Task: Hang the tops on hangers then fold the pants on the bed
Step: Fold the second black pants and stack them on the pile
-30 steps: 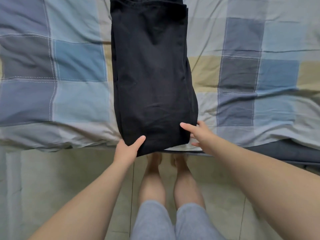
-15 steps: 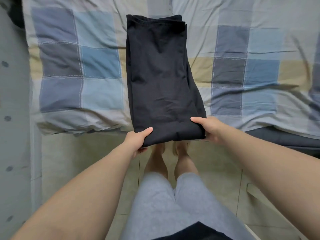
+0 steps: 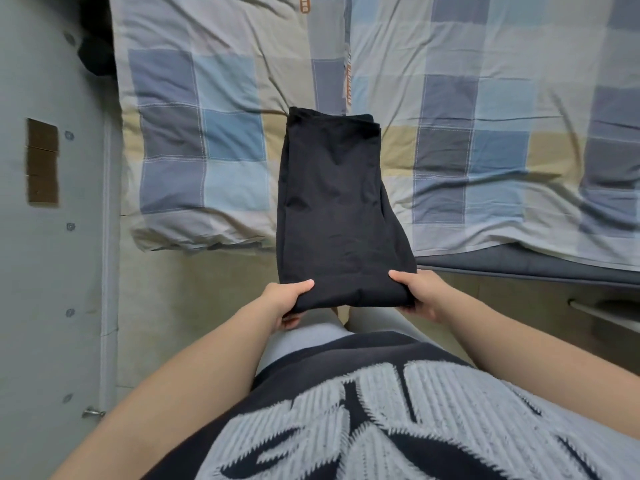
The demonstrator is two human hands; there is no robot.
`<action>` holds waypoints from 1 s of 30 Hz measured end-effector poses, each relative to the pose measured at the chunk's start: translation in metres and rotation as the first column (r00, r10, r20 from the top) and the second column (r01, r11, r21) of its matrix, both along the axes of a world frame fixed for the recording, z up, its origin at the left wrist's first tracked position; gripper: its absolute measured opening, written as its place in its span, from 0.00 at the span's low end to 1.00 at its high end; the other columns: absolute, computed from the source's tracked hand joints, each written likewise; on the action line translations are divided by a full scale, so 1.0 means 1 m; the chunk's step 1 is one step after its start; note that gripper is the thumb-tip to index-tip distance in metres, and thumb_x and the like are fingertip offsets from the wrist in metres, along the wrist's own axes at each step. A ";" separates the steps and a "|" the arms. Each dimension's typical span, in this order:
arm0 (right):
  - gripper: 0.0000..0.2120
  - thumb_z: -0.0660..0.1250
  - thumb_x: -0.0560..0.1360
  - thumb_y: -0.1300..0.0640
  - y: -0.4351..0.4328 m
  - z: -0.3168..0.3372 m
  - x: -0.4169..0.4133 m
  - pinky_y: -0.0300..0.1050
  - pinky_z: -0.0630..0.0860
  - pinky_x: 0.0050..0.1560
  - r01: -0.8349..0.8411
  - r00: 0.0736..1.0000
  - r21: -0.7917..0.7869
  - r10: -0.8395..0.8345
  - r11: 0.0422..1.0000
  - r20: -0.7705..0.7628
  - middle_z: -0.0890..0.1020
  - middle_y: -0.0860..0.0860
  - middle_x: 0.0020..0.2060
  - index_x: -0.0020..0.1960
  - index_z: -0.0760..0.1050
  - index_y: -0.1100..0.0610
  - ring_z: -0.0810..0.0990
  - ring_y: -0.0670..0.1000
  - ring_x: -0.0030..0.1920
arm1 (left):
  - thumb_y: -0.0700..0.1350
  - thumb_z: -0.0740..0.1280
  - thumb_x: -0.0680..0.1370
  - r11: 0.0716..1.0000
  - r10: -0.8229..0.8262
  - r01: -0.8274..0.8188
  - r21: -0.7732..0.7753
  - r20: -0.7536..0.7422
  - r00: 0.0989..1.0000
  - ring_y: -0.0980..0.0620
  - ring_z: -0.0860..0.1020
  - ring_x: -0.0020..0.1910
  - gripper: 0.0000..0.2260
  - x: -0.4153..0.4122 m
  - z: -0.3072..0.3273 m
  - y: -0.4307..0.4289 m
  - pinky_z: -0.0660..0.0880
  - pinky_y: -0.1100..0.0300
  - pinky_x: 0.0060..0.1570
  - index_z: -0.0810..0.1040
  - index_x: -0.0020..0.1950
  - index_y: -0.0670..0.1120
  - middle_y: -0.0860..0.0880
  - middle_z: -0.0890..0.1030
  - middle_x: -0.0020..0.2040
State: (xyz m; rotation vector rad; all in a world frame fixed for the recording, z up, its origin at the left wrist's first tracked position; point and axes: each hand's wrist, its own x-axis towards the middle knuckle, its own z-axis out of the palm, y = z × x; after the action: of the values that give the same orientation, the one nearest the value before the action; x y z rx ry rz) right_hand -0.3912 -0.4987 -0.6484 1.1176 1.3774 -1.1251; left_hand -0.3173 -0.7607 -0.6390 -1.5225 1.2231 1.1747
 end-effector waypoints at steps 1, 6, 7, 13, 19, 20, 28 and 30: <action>0.17 0.72 0.77 0.58 -0.002 0.003 -0.001 0.51 0.80 0.47 0.014 1.000 -0.003 -0.014 1.000 0.004 0.82 0.58 0.59 0.64 0.75 0.58 0.81 0.58 0.52 | 0.51 0.77 0.73 0.999 0.009 -0.009 -0.032 -0.013 1.000 0.52 0.77 0.26 0.19 -0.004 0.001 -0.001 0.75 0.60 0.31 0.77 0.56 0.42 0.45 0.80 0.39; 0.15 0.69 0.78 0.61 -0.017 0.005 -0.040 0.46 0.81 0.33 0.142 0.990 0.005 -0.142 0.990 -0.020 0.80 0.60 0.55 0.64 0.73 0.61 0.81 0.58 0.46 | 0.44 0.69 0.77 0.946 0.189 -0.247 -0.209 -0.264 0.946 0.48 0.80 0.34 0.25 -0.047 -0.001 -0.012 0.76 0.57 0.35 0.67 0.74 0.47 0.42 0.82 0.56; 0.16 0.69 0.78 0.62 -0.021 0.003 -0.053 0.45 0.81 0.30 0.174 0.984 0.007 -0.174 0.985 -0.045 0.79 0.60 0.53 0.65 0.73 0.61 0.81 0.58 0.45 | 0.45 0.68 0.78 0.935 0.213 -0.287 -0.208 -0.318 0.924 0.48 0.80 0.35 0.24 -0.059 -0.002 -0.015 0.77 0.57 0.35 0.66 0.73 0.51 0.44 0.81 0.55; 0.30 0.67 0.78 0.62 -0.047 -0.012 -0.142 0.48 0.82 0.36 0.329 0.907 0.020 -0.309 0.944 -0.287 0.75 0.59 0.60 0.76 0.62 0.49 0.82 0.60 0.48 | 0.50 0.65 0.80 0.908 0.309 -0.403 -0.115 -0.465 0.830 0.51 0.85 0.45 0.09 -0.147 -0.005 -0.026 0.77 0.56 0.40 0.80 0.56 0.49 0.45 0.86 0.52; 0.11 0.63 0.78 0.56 -0.072 -0.041 -0.225 0.46 0.83 0.38 0.347 0.873 -0.015 -0.329 0.938 -0.359 0.86 0.58 0.49 0.58 0.78 0.58 0.87 0.53 0.42 | 0.59 0.65 0.79 0.948 0.122 -0.276 -0.159 -0.618 0.777 0.52 0.81 0.53 0.11 -0.231 -0.031 -0.042 0.74 0.55 0.47 0.80 0.54 0.54 0.54 0.86 0.51; 0.12 0.63 0.78 0.54 -0.075 -0.051 -0.236 0.47 0.82 0.40 0.329 0.872 -0.015 -0.310 0.944 -0.379 0.86 0.57 0.48 0.58 0.78 0.57 0.87 0.53 0.45 | 0.58 0.65 0.79 0.951 0.077 -0.249 -0.182 -0.642 0.763 0.52 0.81 0.54 0.11 -0.243 -0.040 -0.044 0.74 0.56 0.48 0.80 0.54 0.54 0.55 0.85 0.51; 0.29 0.65 0.79 0.51 -0.097 -0.156 -0.253 0.45 0.77 0.57 -0.332 0.792 0.062 0.314 0.941 -0.524 0.75 0.47 0.69 0.78 0.60 0.44 0.79 0.47 0.64 | 0.59 0.71 0.76 0.708 -0.702 0.511 -0.488 -0.570 0.428 0.54 0.57 0.80 0.41 -0.268 -0.154 -0.056 0.56 0.53 0.78 0.51 0.83 0.55 0.54 0.56 0.83; 0.34 0.62 0.81 0.45 -0.097 -0.187 -0.233 0.52 0.63 0.75 -0.653 0.518 0.289 0.691 0.700 -0.504 0.60 0.51 0.80 0.82 0.50 0.45 0.61 0.53 0.78 | 0.69 0.64 0.74 0.271 -0.952 0.715 -0.644 -0.290 0.100 0.51 0.47 0.82 0.42 -0.250 -0.184 -0.054 0.49 0.47 0.79 0.47 0.82 0.61 0.55 0.47 0.84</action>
State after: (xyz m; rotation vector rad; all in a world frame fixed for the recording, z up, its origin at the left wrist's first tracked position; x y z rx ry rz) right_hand -0.6242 -0.5958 -0.8357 0.1430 2.0974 -0.8370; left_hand -0.5673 -0.8150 -0.8234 -0.1828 2.4576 0.5776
